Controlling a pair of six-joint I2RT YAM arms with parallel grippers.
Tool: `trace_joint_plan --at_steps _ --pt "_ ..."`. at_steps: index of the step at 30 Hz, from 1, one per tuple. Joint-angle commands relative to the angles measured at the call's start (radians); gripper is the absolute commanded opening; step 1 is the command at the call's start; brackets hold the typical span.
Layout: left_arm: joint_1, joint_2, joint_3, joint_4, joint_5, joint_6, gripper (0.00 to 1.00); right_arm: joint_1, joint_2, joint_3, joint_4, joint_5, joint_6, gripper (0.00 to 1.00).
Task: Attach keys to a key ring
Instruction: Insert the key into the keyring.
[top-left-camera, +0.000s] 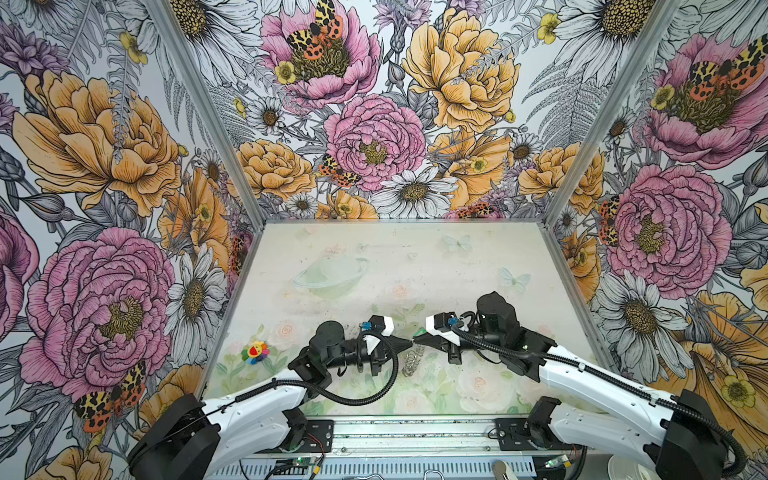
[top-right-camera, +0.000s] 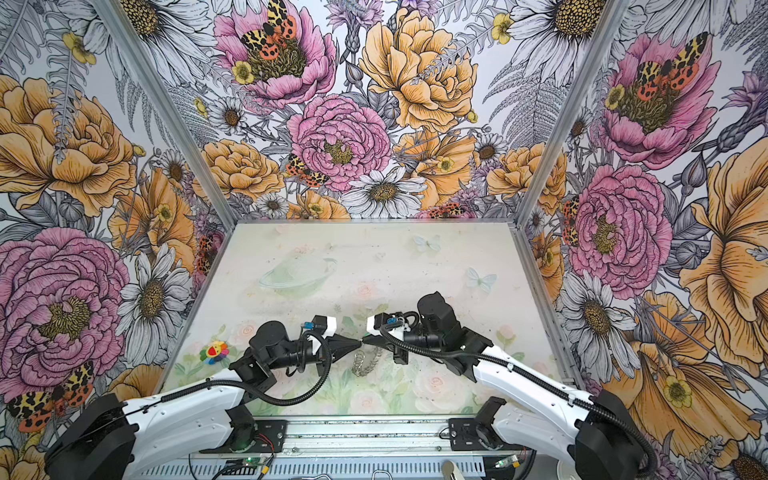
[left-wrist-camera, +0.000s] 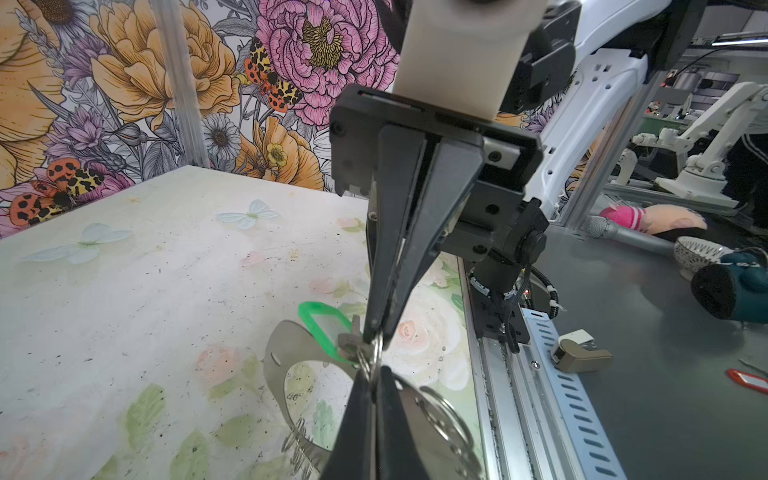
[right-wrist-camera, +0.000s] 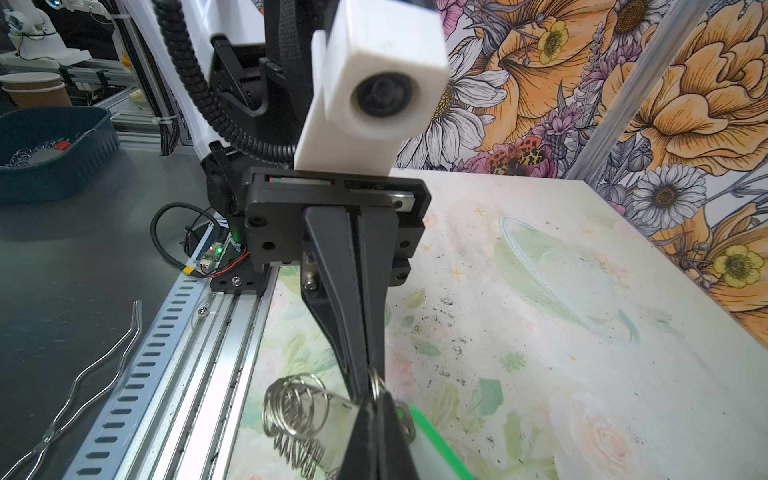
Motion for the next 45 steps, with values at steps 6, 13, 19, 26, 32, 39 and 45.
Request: trace_joint_plan --at_steps 6,13,19,26,32,39,45 --pt "0.003 0.003 0.051 -0.051 -0.046 0.022 0.00 -0.003 0.011 0.019 0.014 -0.001 0.011 0.00" --pt "-0.026 -0.018 0.093 -0.220 -0.151 0.108 0.00 -0.007 0.003 0.033 -0.072 0.054 -0.023 0.12" --pt "-0.049 -0.017 0.123 -0.302 -0.177 0.159 0.00 -0.007 0.011 0.044 -0.108 0.090 -0.053 0.22" --pt "-0.055 0.004 0.132 -0.308 -0.131 0.166 0.00 -0.007 0.047 0.065 -0.118 0.087 -0.062 0.20" --pt "-0.061 0.025 0.143 -0.315 -0.098 0.168 0.00 -0.007 0.072 0.074 -0.124 0.060 -0.061 0.19" --pt "-0.061 0.028 0.146 -0.315 -0.092 0.168 0.00 -0.006 0.091 0.079 -0.135 0.030 -0.062 0.15" --pt "-0.060 0.027 0.145 -0.312 -0.098 0.169 0.00 -0.005 0.104 0.084 -0.146 0.019 -0.061 0.10"
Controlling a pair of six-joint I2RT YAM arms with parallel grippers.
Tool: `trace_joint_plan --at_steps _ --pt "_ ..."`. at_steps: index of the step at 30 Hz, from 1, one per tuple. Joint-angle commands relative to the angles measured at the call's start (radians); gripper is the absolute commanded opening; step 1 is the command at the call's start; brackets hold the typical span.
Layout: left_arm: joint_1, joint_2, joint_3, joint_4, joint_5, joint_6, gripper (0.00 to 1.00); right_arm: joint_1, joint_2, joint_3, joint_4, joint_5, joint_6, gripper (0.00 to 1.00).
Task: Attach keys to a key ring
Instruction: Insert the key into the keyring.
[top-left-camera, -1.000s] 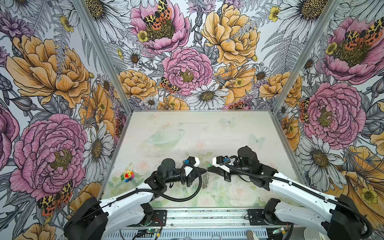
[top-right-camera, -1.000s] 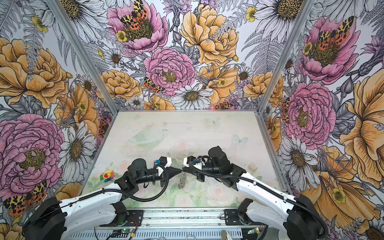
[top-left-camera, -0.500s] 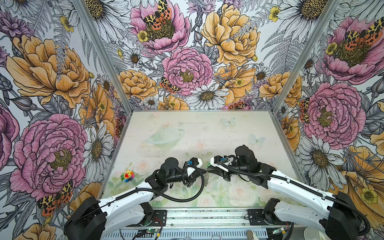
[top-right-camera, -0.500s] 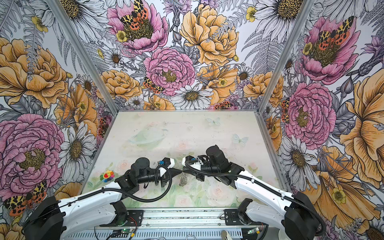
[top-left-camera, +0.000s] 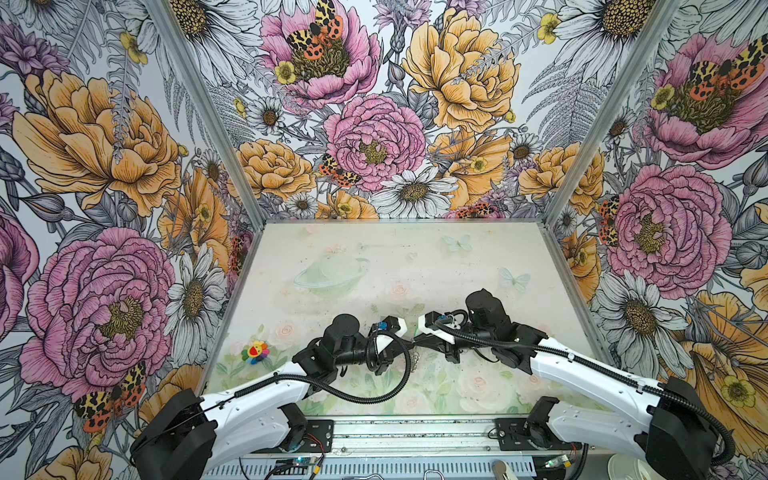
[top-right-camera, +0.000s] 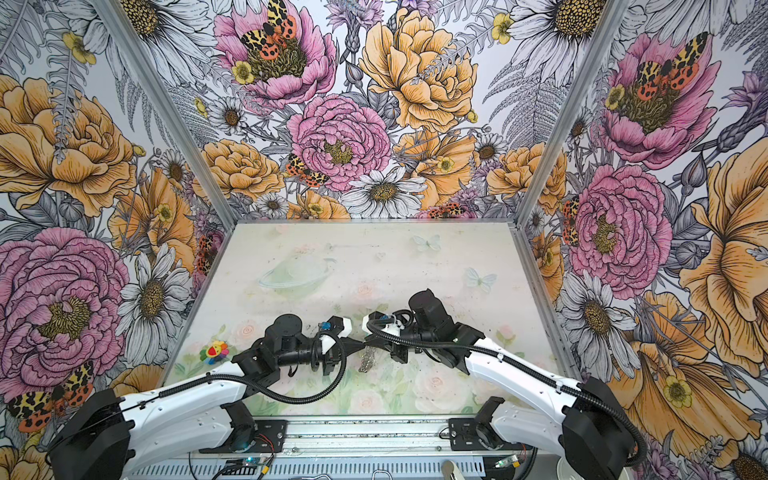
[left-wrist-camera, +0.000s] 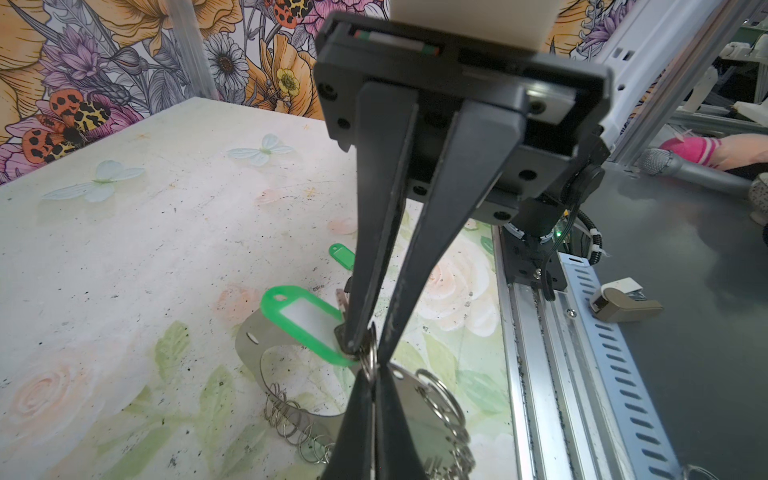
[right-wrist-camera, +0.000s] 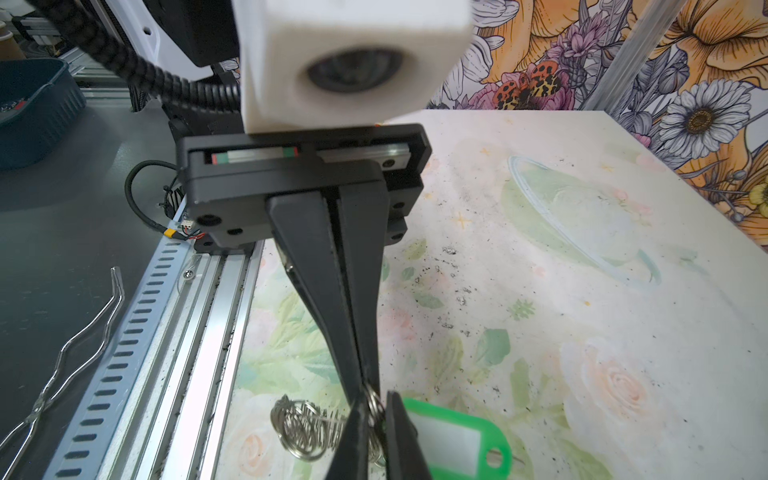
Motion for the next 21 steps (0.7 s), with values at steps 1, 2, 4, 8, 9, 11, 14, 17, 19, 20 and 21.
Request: trace_joint_plan --at_steps 1,2,4,8,9,11,14,17,19,20,21 --pt "-0.006 -0.002 0.031 0.017 0.020 0.015 0.00 0.002 0.021 0.035 -0.011 -0.033 -0.010 0.09" --pt "-0.006 -0.004 0.031 0.017 0.017 0.016 0.00 0.002 0.023 0.035 -0.014 -0.037 -0.010 0.09" --pt "-0.006 -0.006 0.029 0.017 0.009 0.015 0.00 0.002 0.023 0.037 -0.016 -0.044 -0.012 0.06" --pt "-0.004 -0.011 0.023 0.024 -0.011 0.014 0.00 0.002 0.018 0.042 -0.022 -0.051 -0.015 0.00" --pt "-0.003 -0.013 0.021 0.025 -0.017 0.012 0.00 0.001 0.017 0.043 -0.023 -0.052 -0.015 0.00" --pt "0.004 -0.021 0.015 0.032 -0.020 0.007 0.00 0.002 0.012 0.046 -0.024 -0.051 -0.015 0.00" --pt "0.013 -0.034 -0.001 0.055 -0.019 -0.007 0.00 0.000 0.005 0.049 -0.024 -0.047 -0.009 0.00" --pt "0.018 -0.045 -0.013 0.067 -0.015 -0.015 0.08 0.000 -0.007 0.052 -0.020 -0.031 0.003 0.00" --pt "0.022 -0.053 -0.022 0.077 -0.013 -0.021 0.11 -0.003 -0.025 0.051 -0.017 -0.020 0.006 0.00" --pt "0.025 -0.056 -0.028 0.083 -0.012 -0.024 0.12 -0.004 -0.032 0.049 -0.012 -0.018 0.012 0.00" --pt "0.028 -0.060 -0.035 0.094 -0.010 -0.028 0.14 -0.006 -0.039 0.049 -0.007 -0.020 0.016 0.00"
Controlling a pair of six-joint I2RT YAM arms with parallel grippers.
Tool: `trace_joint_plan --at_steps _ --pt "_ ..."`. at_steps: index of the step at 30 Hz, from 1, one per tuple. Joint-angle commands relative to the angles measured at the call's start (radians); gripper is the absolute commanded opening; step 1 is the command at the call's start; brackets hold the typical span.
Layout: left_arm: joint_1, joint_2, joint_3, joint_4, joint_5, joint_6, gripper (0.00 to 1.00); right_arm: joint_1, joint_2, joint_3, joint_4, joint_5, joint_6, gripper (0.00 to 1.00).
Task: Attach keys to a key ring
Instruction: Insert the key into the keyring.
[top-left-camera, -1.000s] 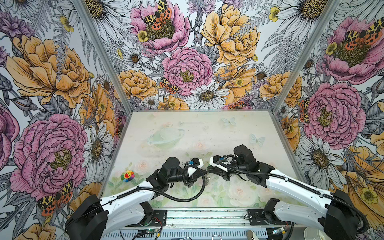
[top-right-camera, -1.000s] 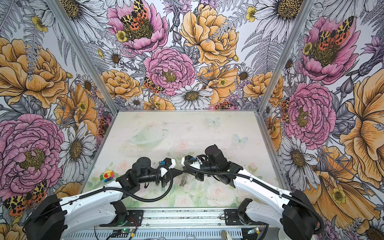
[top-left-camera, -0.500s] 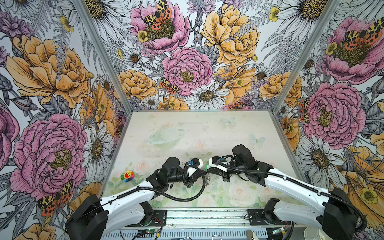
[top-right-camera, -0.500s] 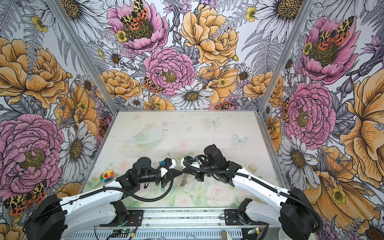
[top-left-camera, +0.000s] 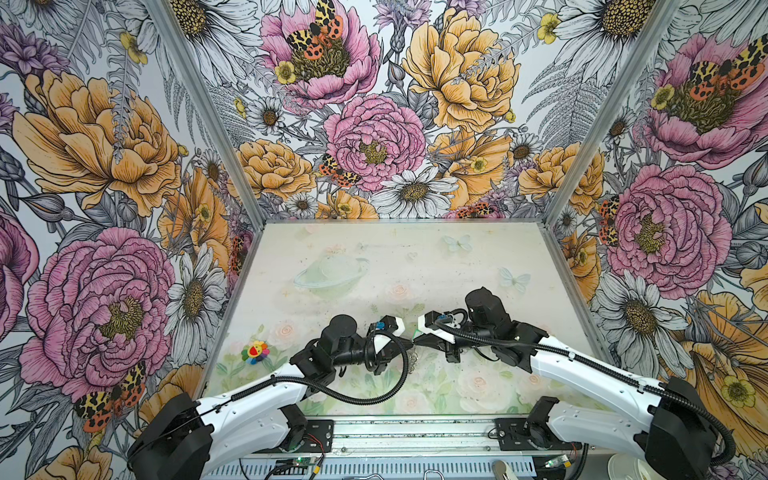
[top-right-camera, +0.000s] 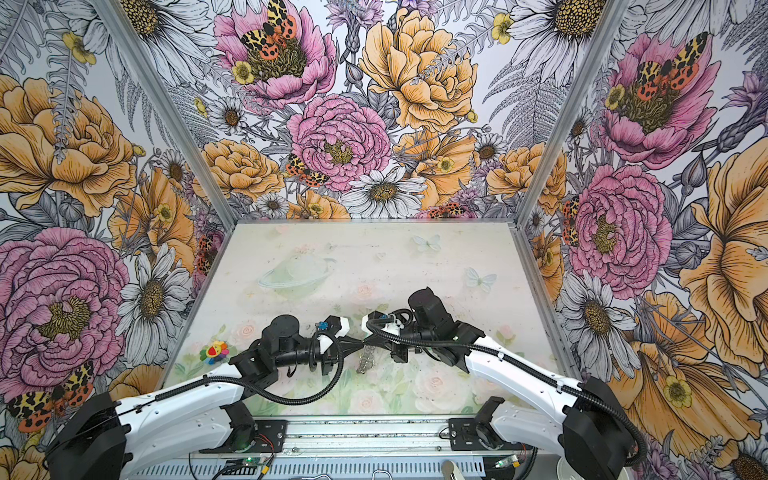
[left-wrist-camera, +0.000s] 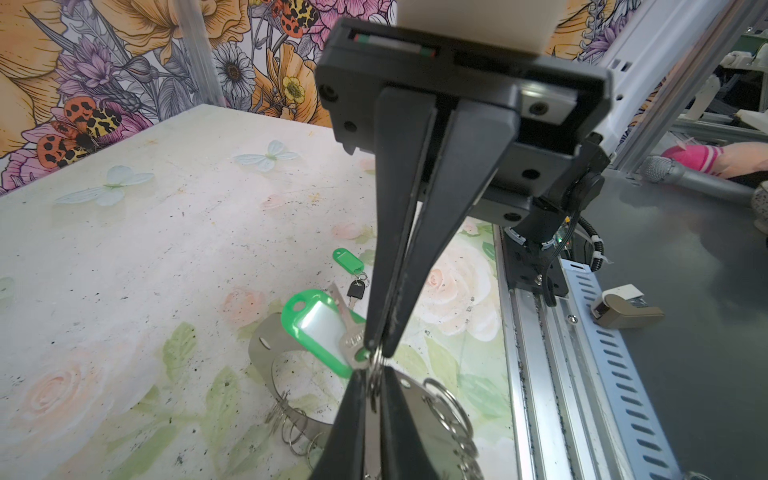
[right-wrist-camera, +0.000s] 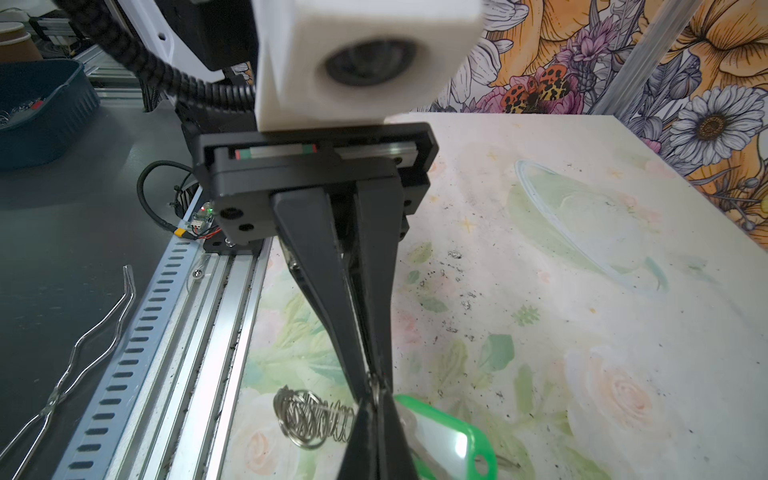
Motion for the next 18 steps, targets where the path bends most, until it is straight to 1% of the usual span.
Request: trace_joint_plan --at_steps 1,7,13,18 --pt "0.019 -0.029 -0.025 0.083 -0.003 -0.019 0.15 -0.003 -0.043 0.026 0.028 0.000 0.033 0.00" --pt "0.043 -0.041 -0.041 0.125 0.028 -0.044 0.17 -0.005 -0.071 0.000 0.139 -0.012 0.104 0.00" --pt "0.045 -0.044 -0.048 0.155 0.057 -0.063 0.21 -0.005 -0.069 -0.030 0.246 -0.002 0.158 0.00" --pt "0.051 -0.062 -0.056 0.186 0.067 -0.083 0.22 -0.005 -0.059 -0.038 0.286 0.004 0.178 0.00"
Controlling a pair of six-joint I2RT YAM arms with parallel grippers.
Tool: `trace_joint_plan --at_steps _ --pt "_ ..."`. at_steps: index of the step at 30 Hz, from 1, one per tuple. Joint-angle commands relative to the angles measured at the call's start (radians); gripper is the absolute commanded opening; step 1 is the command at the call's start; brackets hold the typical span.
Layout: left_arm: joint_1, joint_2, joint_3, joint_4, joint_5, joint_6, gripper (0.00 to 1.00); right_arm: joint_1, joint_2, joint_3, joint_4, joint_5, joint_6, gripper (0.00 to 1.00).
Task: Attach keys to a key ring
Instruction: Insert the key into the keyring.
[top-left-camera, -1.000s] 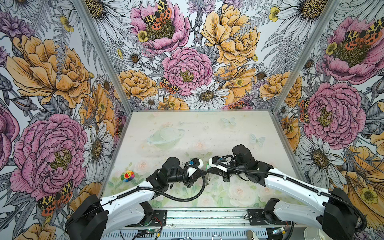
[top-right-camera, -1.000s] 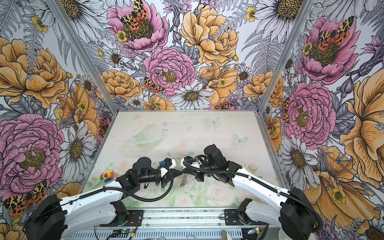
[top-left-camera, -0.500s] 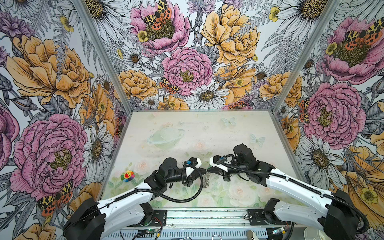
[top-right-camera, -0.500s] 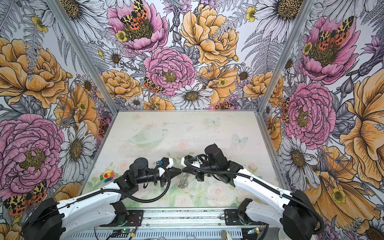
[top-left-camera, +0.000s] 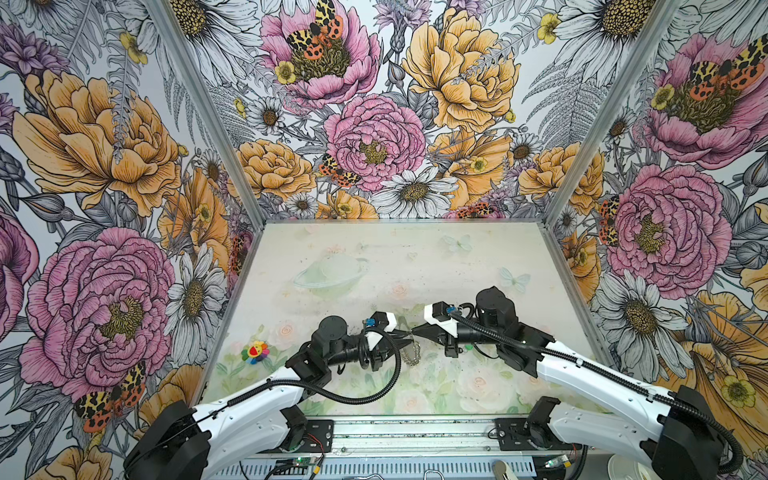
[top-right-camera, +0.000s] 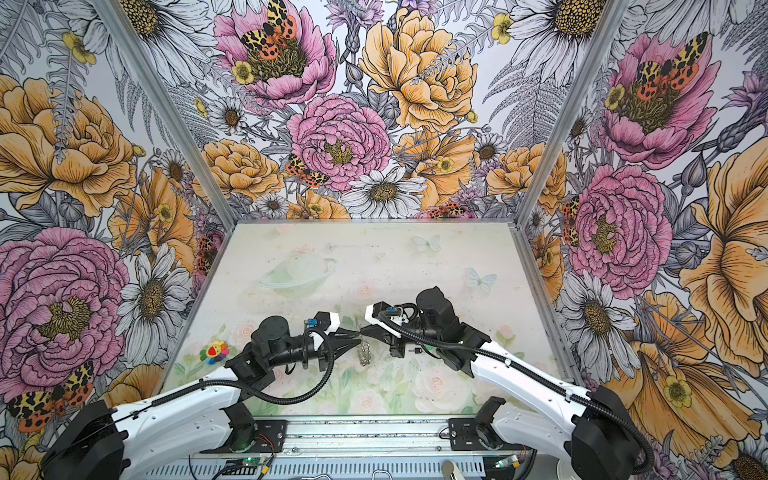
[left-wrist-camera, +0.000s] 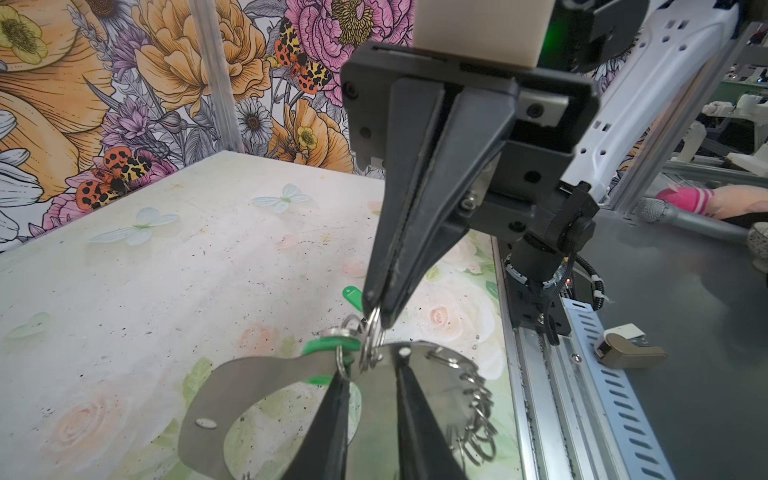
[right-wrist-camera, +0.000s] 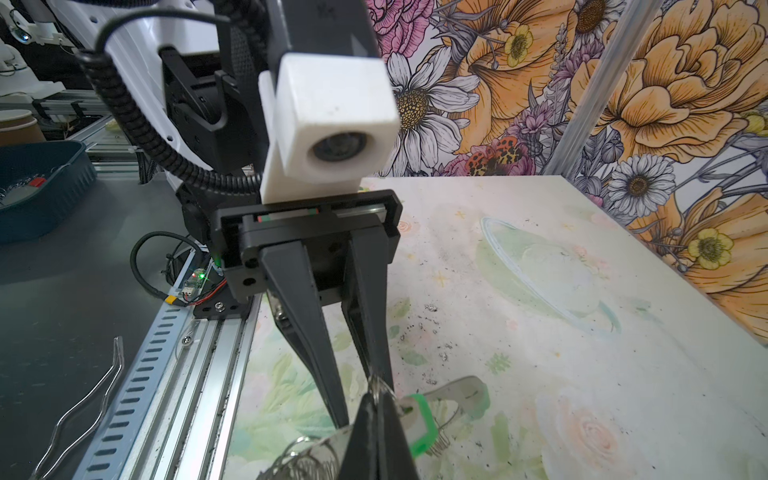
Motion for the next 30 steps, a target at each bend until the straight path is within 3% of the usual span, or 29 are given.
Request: trace_joint_plan --at_steps 1,12,17,22,30 --pt "0.013 -0.031 -0.022 0.055 0.027 -0.022 0.22 -0.004 -0.010 -0.008 0.092 -0.002 0.032 0.00" --pt "0.014 -0.175 -0.098 0.058 -0.142 0.047 0.23 -0.007 -0.018 0.027 -0.021 -0.042 -0.020 0.00" --pt "-0.024 -0.155 -0.123 0.152 -0.106 0.110 0.22 -0.006 -0.003 0.043 -0.036 -0.068 -0.027 0.00" --pt "-0.026 -0.110 -0.116 0.176 -0.032 0.092 0.22 -0.004 0.002 0.040 -0.016 -0.079 -0.021 0.00" --pt "-0.026 -0.079 -0.102 0.176 -0.016 0.080 0.23 -0.002 0.003 0.036 -0.002 -0.105 -0.021 0.00"
